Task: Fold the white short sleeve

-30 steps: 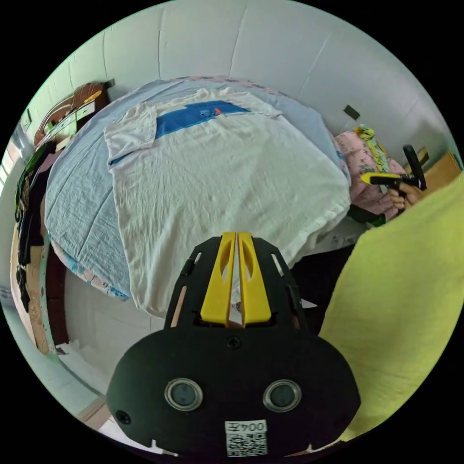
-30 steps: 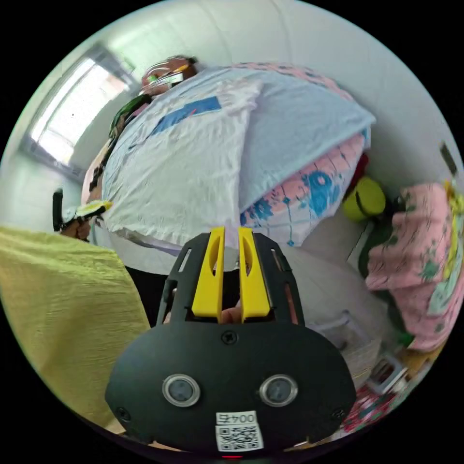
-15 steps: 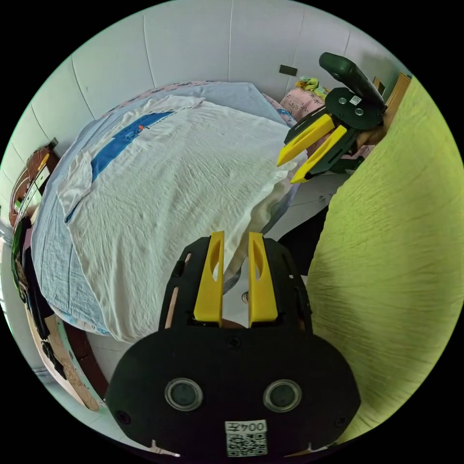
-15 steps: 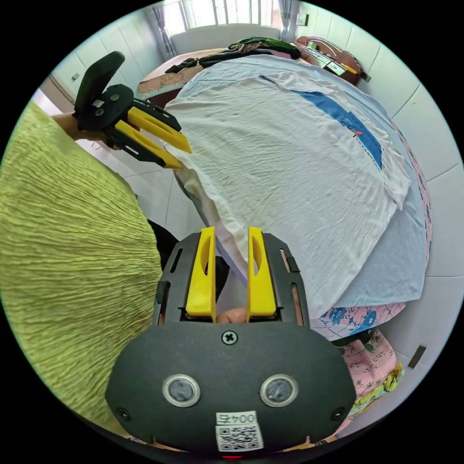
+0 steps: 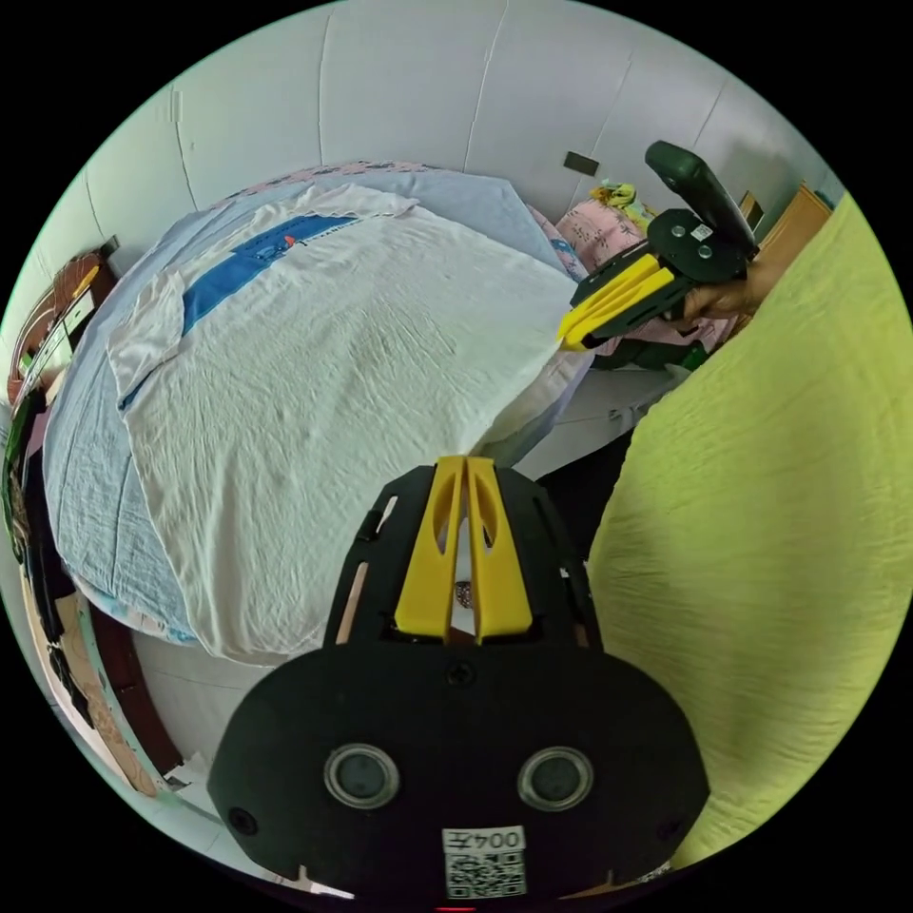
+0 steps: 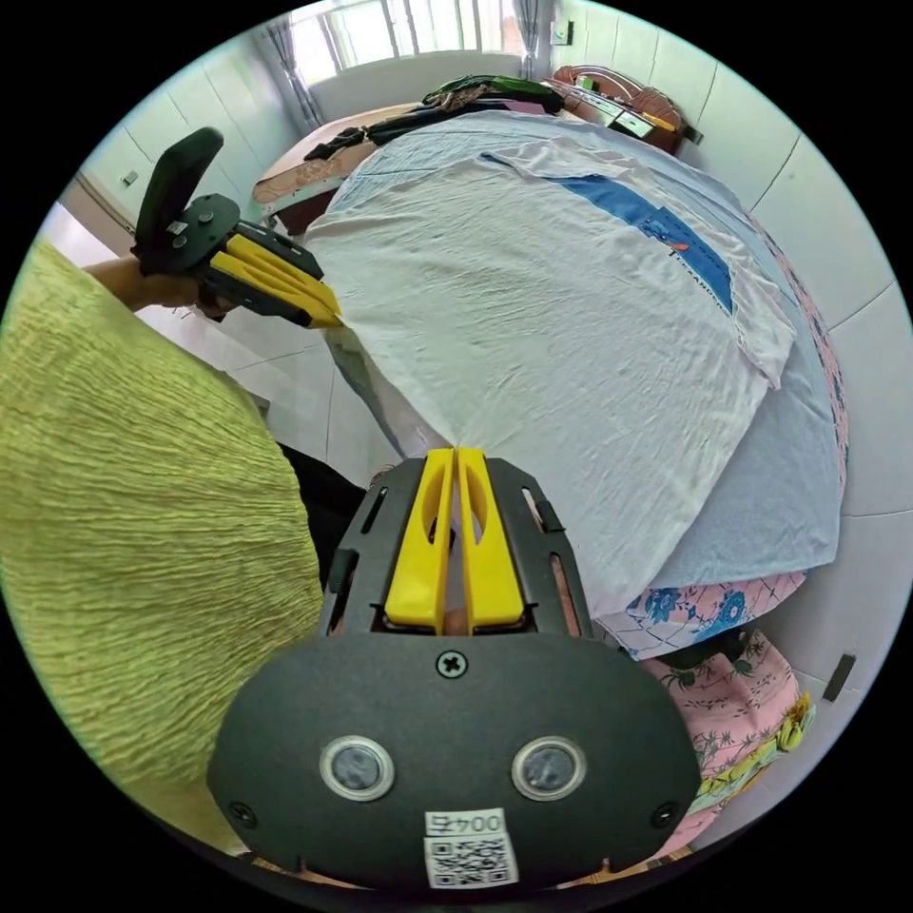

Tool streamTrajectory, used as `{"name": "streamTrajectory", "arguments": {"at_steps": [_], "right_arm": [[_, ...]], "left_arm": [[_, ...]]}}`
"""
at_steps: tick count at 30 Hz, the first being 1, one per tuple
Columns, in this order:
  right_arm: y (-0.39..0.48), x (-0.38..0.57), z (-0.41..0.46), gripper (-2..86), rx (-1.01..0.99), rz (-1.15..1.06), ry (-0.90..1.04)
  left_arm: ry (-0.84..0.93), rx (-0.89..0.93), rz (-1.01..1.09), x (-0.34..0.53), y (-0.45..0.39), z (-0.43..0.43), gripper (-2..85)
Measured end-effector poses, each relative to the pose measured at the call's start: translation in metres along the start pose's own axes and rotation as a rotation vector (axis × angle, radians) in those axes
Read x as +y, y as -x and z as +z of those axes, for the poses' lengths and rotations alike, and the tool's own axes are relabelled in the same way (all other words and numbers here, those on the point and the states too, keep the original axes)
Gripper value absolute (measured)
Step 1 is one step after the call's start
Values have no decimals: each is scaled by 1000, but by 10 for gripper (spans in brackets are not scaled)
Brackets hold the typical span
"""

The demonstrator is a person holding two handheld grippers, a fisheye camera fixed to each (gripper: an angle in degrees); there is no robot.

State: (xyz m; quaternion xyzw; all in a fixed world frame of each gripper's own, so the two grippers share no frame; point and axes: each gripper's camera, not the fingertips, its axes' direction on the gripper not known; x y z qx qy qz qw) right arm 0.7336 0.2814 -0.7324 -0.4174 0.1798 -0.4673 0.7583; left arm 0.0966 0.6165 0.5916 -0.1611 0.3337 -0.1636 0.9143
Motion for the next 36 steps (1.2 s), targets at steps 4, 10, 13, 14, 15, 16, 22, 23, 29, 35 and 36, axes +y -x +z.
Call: {"name": "streamTrajectory", "arguments": {"at_steps": [4, 10, 13, 14, 15, 16, 22, 23, 29, 35, 36], "right_arm": [[-1, 5, 13, 9, -23, 39, 28], [-11, 13, -1, 51, -69, 108, 8], [-26, 27, -13, 51, -102, 190, -15], [-34, 33, -17, 50, -126, 231, -27], [-37, 36, -19, 49, -139, 254, -34], [-44, 42, -24, 47, -163, 297, -51], [-66, 65, -39, 38, -213, 422, -88], [-68, 69, -42, 38, -202, 427, -83], [-79, 93, -53, 38, -182, 465, -54], [-93, 120, -63, 36, -161, 509, -35], [-95, 122, -64, 36, -159, 515, -33]], "left_arm": [[19, -9, -9, 18, 14, 11, 19], [-67, -18, -155, 76, 61, -31, 61], [-94, -3, -360, 141, 115, -46, 81], [-92, 0, -437, 168, 138, -48, 87], [-92, -1, -470, 180, 149, -49, 90], [-99, 7, -533, 202, 172, -50, 94], [-206, 230, -690, 248, 261, -40, 107], [-202, 238, -674, 247, 271, -38, 111], [-175, 328, -590, 242, 310, -26, 116], [-179, 391, -558, 238, 335, -21, 59], [-175, 401, -554, 238, 337, -21, 49]]}}
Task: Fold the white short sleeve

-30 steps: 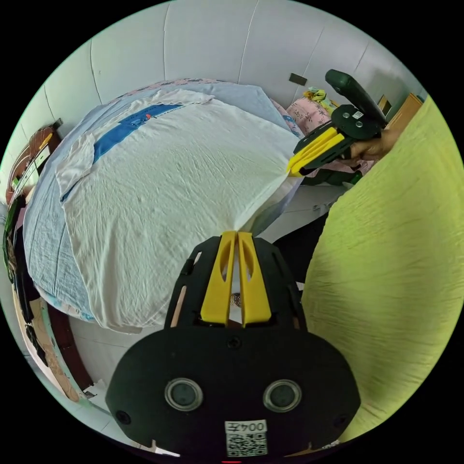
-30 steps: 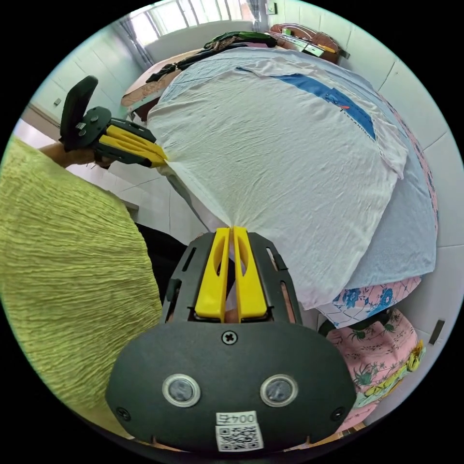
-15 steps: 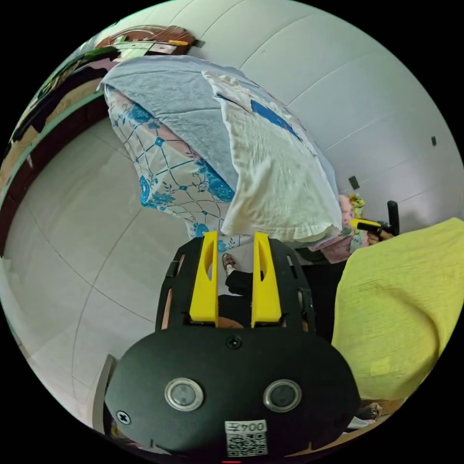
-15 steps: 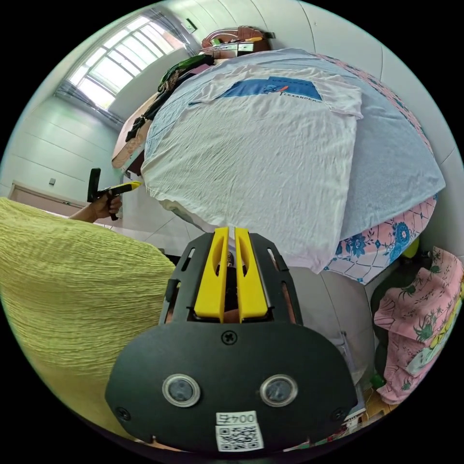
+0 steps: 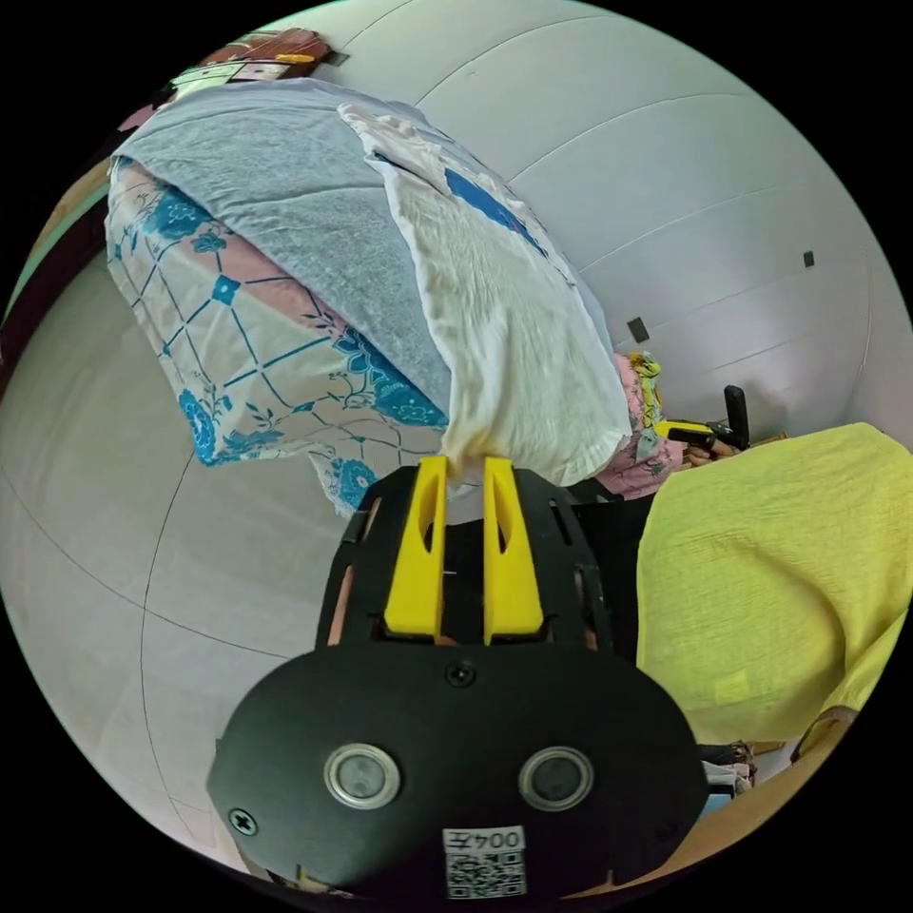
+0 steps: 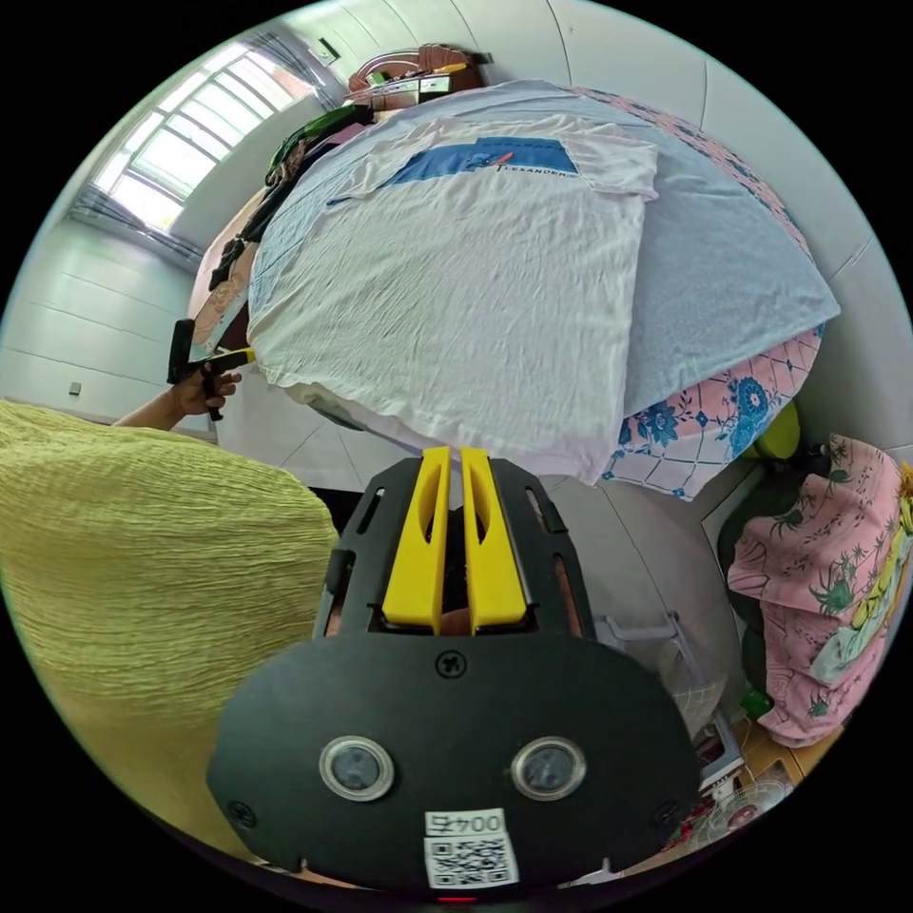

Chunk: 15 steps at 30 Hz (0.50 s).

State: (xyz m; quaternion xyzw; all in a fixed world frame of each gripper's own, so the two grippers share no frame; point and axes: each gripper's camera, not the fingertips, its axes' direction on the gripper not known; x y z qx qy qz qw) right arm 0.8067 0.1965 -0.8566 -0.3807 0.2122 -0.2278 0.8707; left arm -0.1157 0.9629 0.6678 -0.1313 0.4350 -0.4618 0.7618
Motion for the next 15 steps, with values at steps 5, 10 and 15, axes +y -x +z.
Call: {"name": "streamTrajectory", "arguments": {"at_steps": [5, 10, 15], "right_arm": [[-39, 14, -15, 44, 40, 77, -13], [-119, 44, -29, 60, -5, 312, -71], [-204, 88, -30, 75, -321, 572, -208]], "left_arm": [[45, 52, -13, -2, 18, -25, 16], [22, 99, -54, -9, 29, -51, 11], [39, 119, -102, -24, 32, -61, 10]]}}
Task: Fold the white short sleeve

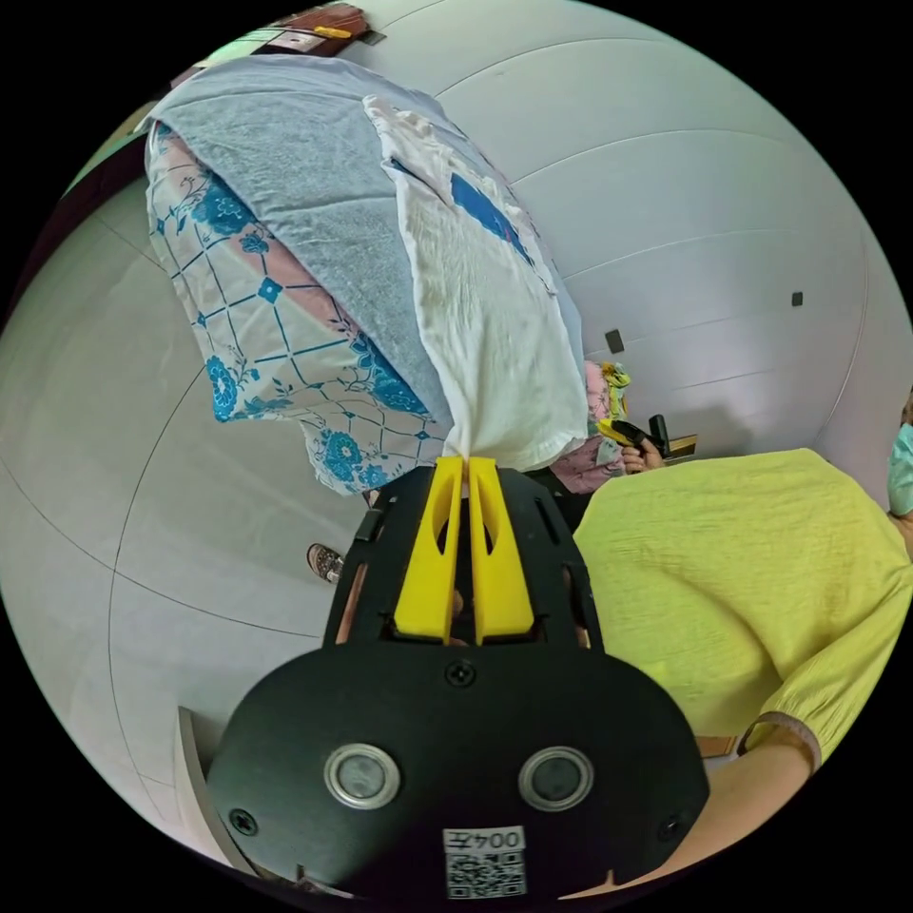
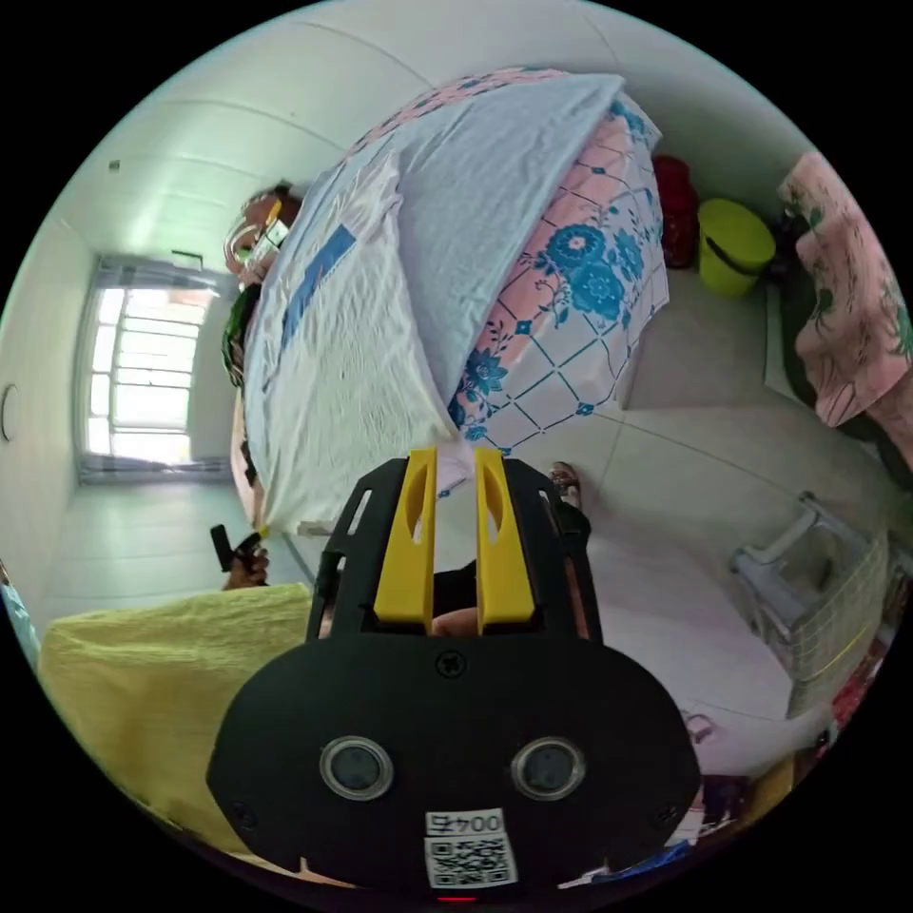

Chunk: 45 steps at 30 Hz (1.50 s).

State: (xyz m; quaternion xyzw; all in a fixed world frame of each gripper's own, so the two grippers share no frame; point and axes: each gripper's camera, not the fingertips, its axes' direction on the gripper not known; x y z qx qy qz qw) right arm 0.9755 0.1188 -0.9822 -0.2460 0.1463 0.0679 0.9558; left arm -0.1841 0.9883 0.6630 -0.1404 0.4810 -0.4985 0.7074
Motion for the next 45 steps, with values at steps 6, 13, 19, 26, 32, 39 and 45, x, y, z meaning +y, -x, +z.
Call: {"name": "streamTrajectory", "arguments": {"at_steps": [6, 13, 19, 26, 32, 39, 45], "right_arm": [[-55, 3, 9, 93, -196, 81, -19], [-82, -2, 6, 98, -267, 40, -30], [-88, -10, -8, 101, -256, -35, -37], [-89, -16, -9, 82, -236, -80, 37], [-96, -16, -14, 50, -275, -94, 69], [-95, -24, -14, 51, -266, -104, 82], [-90, -31, -21, 32, -236, -141, 104]], "left_arm": [[56, 5, -104, -16, 4, -1, 9], [124, -11, -190, -37, 7, 2, 10], [153, 0, -183, -52, 9, -1, 11], [156, 35, -165, -55, 13, -2, 15], [116, 72, -176, -54, 18, 1, 19], [158, 89, -172, -52, 18, 6, 12], [100, 159, -165, -47, 15, -23, 10]]}}
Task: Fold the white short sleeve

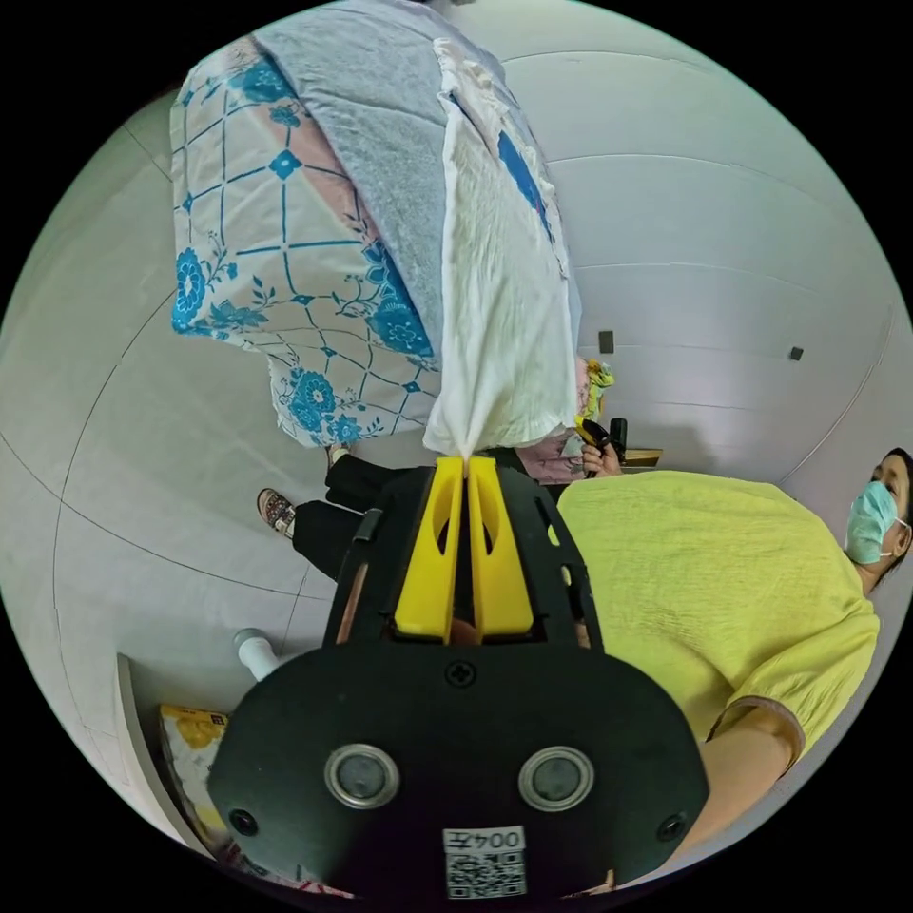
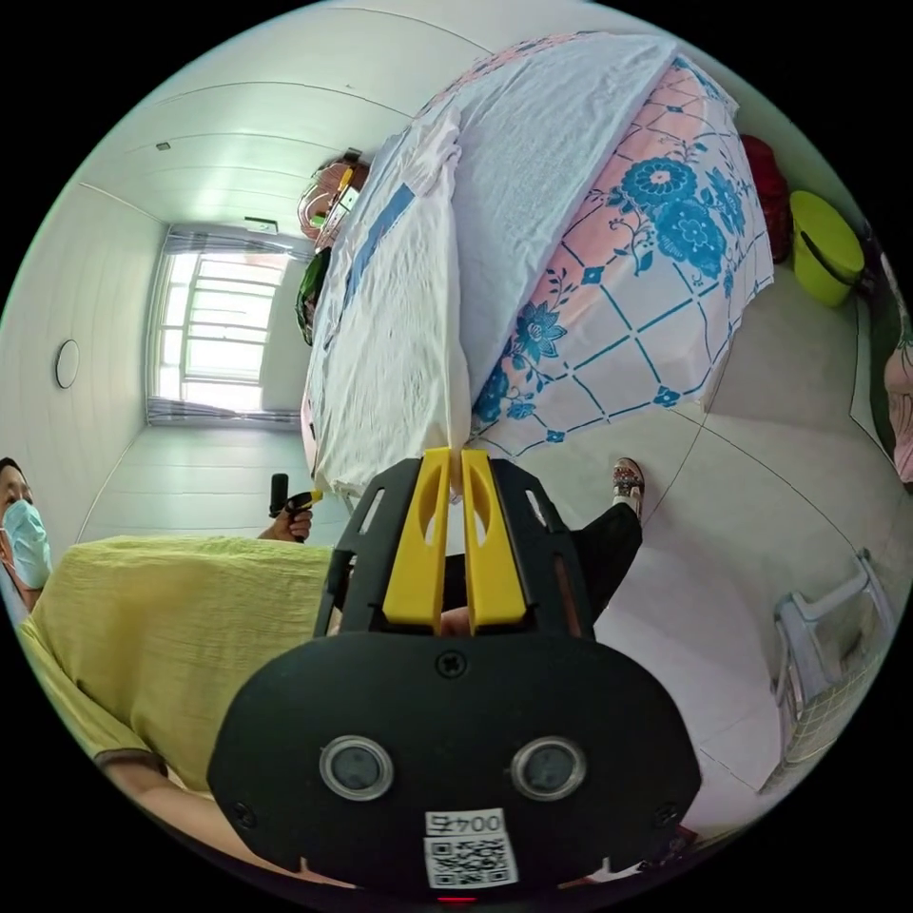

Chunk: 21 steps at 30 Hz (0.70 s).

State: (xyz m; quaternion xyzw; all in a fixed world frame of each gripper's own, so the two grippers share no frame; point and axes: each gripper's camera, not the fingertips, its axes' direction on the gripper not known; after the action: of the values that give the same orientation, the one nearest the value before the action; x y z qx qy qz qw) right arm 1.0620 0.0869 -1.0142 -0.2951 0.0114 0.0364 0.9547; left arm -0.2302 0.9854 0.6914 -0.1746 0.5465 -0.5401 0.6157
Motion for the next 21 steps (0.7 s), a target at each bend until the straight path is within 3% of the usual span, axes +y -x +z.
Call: {"name": "streamTrajectory", "arguments": {"at_steps": [11, 16, 21], "right_arm": [[32, -47, -61, 11, -16, -117, -43], [25, -67, -69, 9, -45, -72, -43], [17, -79, -71, 9, -104, -43, -77]], "left_arm": [[-142, 165, 103, 0, -33, -73, 8], [-123, 153, 59, 0, -35, -83, 9], [-267, 250, 116, 3, -50, -104, 9]]}}
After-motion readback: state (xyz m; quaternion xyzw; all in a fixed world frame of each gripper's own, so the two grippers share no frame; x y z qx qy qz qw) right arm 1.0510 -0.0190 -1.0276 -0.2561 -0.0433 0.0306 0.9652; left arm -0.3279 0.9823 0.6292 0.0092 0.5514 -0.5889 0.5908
